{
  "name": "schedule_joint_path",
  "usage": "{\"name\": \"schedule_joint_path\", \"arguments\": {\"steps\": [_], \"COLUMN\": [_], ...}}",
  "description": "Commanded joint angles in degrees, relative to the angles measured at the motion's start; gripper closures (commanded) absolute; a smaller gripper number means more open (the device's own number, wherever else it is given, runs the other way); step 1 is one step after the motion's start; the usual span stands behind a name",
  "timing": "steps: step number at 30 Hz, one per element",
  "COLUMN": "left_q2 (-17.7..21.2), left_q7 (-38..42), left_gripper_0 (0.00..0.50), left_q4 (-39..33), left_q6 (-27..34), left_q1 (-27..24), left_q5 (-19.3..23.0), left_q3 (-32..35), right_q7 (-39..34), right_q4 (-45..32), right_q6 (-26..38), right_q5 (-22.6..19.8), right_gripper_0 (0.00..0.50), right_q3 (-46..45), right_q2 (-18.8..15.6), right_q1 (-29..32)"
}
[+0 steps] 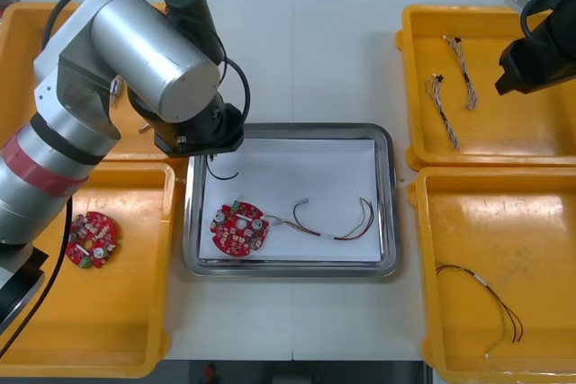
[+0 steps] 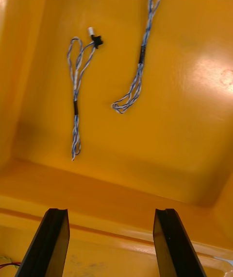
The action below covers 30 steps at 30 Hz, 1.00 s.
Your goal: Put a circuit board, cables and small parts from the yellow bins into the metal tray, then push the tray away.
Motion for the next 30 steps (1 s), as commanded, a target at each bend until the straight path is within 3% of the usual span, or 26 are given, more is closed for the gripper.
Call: {"name": "schedule_joint_path", "arguments": {"steps": [1, 4, 8, 16, 18, 20, 21, 30], "left_q2": [-1.66, -1.75, -1.92, -1.92, -1.92, -1.92, -1.92, -1.92], "left_q7": [-2.75, -2.75, -2.49, -2.05, -2.05, -1.96, -1.87, -0.91], "left_gripper_0": [0.499, 0.499, 0.497, 0.491, 0.348, 0.078, 0.0, 0.0], "left_q4": [2.75, 4.77, 6.79, 7.58, 7.58, 7.58, 7.58, 6.79], "left_q6": [-3.66, -5.68, -7.97, -8.93, -9.02, -9.37, -9.46, -9.2], "left_q1": [-2.61, -2.7, -2.61, -2.61, -2.61, -2.61, -2.61, -2.61], "left_q5": [-1.38, -1.56, -2.44, -2.44, -2.44, -2.52, -2.52, -2.44], "left_q3": [-3.34, -5.09, -7.64, -8.87, -8.87, -8.87, -8.87, -7.99], "right_q7": [-1.26, -1.26, -1.17, -1.08, -0.99, -0.82, -0.82, -0.38], "right_q4": [8.7, 16.35, 26.98, 39.11, 41.22, 44.04, 44.65, 53.18], "right_q6": [0.14, 0.1, -5.18, -14.76, -16.69, -18.98, -19.59, -28.56], "right_q5": [3.37, 5.21, 7.59, 8.55, 8.82, 8.73, 8.82, 8.64], "right_gripper_0": [0.0, 0.0, 0.0, 0.0, 0.0, 0.0, 0.0, 0.0], "right_q3": [2.12, 3.35, 3.35, 2.21, 1.77, 1.77, 1.77, 1.33], "right_q2": [0.99, 1.61, 3.1, 4.59, 4.68, 4.68, 4.77, 5.38], "right_q1": [-10.41, -14.54, -19.55, -23.59, -24.12, -24.56, -24.56, -24.64]}}
